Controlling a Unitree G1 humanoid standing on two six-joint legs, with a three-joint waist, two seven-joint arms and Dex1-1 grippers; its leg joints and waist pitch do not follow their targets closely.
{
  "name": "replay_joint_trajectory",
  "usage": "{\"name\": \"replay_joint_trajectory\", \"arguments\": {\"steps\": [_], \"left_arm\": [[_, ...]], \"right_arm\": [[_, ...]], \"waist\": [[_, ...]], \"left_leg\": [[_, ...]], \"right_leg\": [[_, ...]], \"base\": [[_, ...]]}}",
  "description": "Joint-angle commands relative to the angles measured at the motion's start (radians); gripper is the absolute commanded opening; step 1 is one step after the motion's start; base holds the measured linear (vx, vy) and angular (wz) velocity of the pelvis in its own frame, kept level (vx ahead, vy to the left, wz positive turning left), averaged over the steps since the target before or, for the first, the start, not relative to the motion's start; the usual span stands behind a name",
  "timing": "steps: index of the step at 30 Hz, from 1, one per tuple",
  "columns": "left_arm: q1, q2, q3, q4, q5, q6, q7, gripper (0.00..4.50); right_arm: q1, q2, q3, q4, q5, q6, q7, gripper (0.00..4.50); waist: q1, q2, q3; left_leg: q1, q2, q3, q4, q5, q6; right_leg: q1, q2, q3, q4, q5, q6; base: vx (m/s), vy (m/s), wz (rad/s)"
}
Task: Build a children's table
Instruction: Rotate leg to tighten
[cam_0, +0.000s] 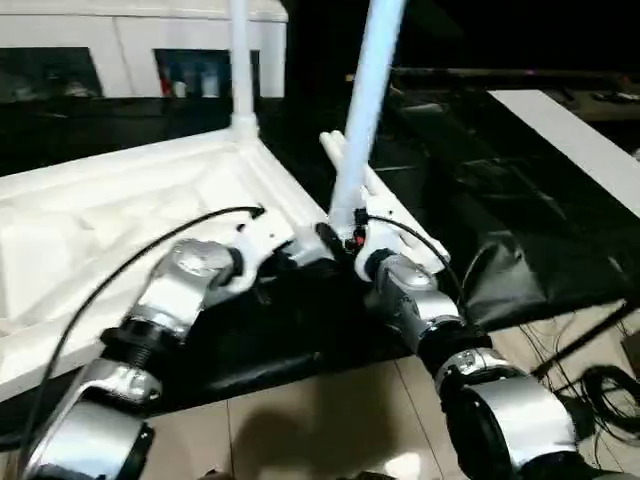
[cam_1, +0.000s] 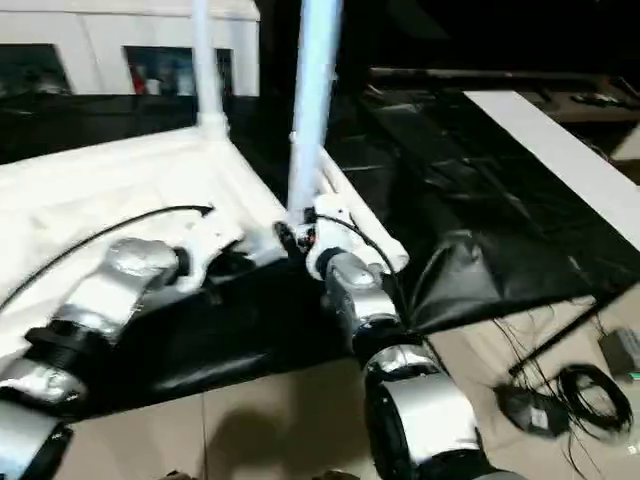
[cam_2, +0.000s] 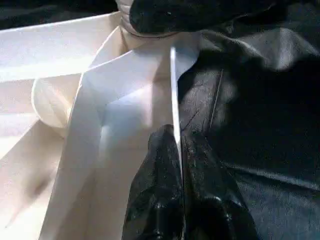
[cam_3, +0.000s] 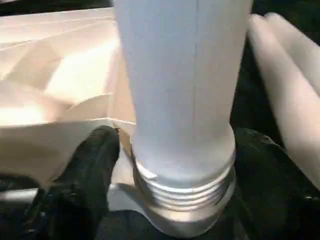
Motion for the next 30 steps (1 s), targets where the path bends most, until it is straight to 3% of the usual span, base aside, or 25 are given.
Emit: {"name": "replay_joint_trajectory", "arguments": {"steps": [1, 2, 8, 11, 15, 21, 23, 30], "left_arm": [[0.037, 0.005, -0.023, 0.013, -0.012, -0.041, -0.054, 0.00], [0.042, 0.018, -0.024, 0.013, -0.013, -0.053, -0.070, 0.00], [0.090, 0.128, -0.043, -0.023, -0.061, -0.158, -0.271, 0.00], [0.104, 0.150, -0.036, -0.053, -0.096, -0.161, -0.342, 0.00], [0.112, 0.170, -0.036, -0.090, -0.121, -0.152, -0.399, 0.00], [0.114, 0.184, -0.036, -0.094, -0.127, -0.166, -0.426, 0.00], [0.114, 0.190, -0.040, -0.093, -0.129, -0.173, -0.430, 0.00], [0.117, 0.195, -0.035, -0.102, -0.132, -0.168, -0.446, 0.00]], "right_arm": [[-0.008, -0.007, 0.027, -0.050, -0.004, 0.002, 0.065, 3.95], [-0.003, -0.022, 0.034, -0.061, -0.006, 0.010, 0.090, 3.95], [0.057, -0.161, 0.106, -0.159, -0.026, 0.041, 0.413, 3.95], [0.080, -0.210, 0.135, -0.186, -0.018, 0.041, 0.579, 3.95], [0.091, -0.254, 0.176, -0.217, -0.011, 0.065, 0.719, 3.95], [0.081, -0.262, 0.213, -0.203, -0.028, 0.051, 0.784, 3.95], [0.073, -0.246, 0.195, -0.173, -0.031, 0.026, 0.766, 3.95], [0.069, -0.235, 0.183, -0.148, -0.027, 0.003, 0.761, 3.50]], "waist": [[0.002, 0.009, -0.057], [0.004, 0.012, -0.057], [0.005, 0.017, -0.057], [0.006, 0.016, -0.059], [0.012, 0.014, -0.054], [0.013, 0.014, -0.049], [0.011, 0.013, -0.049], [0.011, 0.015, -0.053]], "left_leg": [[0.003, 0.025, -0.013, -0.066, -0.189, 0.034], [0.009, 0.026, -0.011, -0.065, -0.183, 0.038], [0.010, 0.030, -0.008, -0.066, -0.174, 0.044], [0.012, 0.030, -0.007, -0.062, -0.148, 0.071], [0.013, 0.031, -0.004, -0.063, -0.159, 0.074], [0.016, 0.034, -0.007, -0.066, -0.223, 0.034], [0.016, 0.033, -0.009, -0.068, -0.223, 0.029], [0.013, 0.032, -0.006, -0.065, -0.162, 0.048]], "right_leg": [[0.049, -0.072, 0.045, -0.077, -0.188, -0.175], [0.046, -0.070, 0.045, -0.077, -0.170, -0.185], [0.051, -0.068, 0.046, -0.068, -0.091, -0.221], [0.055, -0.067, 0.046, -0.062, -0.026, -0.244], [0.054, -0.069, 0.046, -0.068, -0.072, -0.254], [0.046, -0.072, 0.047, -0.078, -0.208, -0.224], [0.044, -0.072, 0.047, -0.078, -0.213, -0.221], [0.050, -0.070, 0.047, -0.065, -0.093, -0.246]], "base": [[0.000, 0.000, 0.00], [0.000, 0.000, 0.00], [0.000, 0.000, 0.00], [0.000, 0.000, 0.00], [0.000, 0.000, 0.00], [0.000, 0.000, 0.00], [0.000, 0.000, 0.00], [0.000, 0.000, 0.00]]}}
